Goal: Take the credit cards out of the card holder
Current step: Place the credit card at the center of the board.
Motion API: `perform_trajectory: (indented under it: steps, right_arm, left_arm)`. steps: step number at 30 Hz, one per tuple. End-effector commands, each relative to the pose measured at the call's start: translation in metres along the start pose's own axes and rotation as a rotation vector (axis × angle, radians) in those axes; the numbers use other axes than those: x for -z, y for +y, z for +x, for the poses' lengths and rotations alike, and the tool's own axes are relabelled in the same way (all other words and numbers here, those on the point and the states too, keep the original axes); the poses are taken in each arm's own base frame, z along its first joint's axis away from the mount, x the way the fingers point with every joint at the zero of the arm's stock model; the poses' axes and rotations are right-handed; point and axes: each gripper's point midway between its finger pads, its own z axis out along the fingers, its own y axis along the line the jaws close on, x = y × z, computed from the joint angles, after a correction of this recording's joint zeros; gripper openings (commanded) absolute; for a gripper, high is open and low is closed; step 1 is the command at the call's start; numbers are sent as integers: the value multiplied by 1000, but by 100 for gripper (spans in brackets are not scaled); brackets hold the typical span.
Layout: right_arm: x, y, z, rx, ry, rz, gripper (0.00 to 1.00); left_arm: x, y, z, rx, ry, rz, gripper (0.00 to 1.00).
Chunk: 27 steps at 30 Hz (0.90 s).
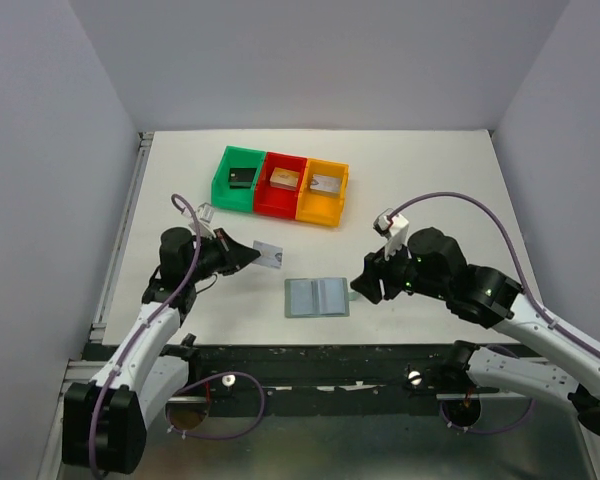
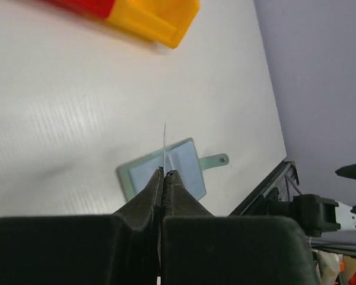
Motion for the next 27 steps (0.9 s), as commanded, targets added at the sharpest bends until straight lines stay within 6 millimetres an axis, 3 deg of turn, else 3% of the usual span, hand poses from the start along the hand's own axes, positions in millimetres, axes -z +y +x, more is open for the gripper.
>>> perform_trajectory:
  steps: [1, 7, 16, 20, 27]
  right_arm:
    - [-16, -4, -4, -85, -54, 29, 59]
    - [-34, 9, 15, -120, 10, -48, 59]
    - [-45, 10, 31, -125, 43, -70, 59]
    - [-46, 7, 34, -113, 42, -59, 59]
    - [-49, 7, 37, -101, 54, -62, 59]
  left_arm:
    - [-12, 42, -11, 63, -51, -127, 2]
    - [-11, 91, -45, 142, -121, -283, 0]
    - [-22, 150, -57, 260, -13, -322, 0]
    - [-27, 166, -58, 259, 5, -341, 2]
    - [-37, 177, -61, 267, 42, -308, 9]
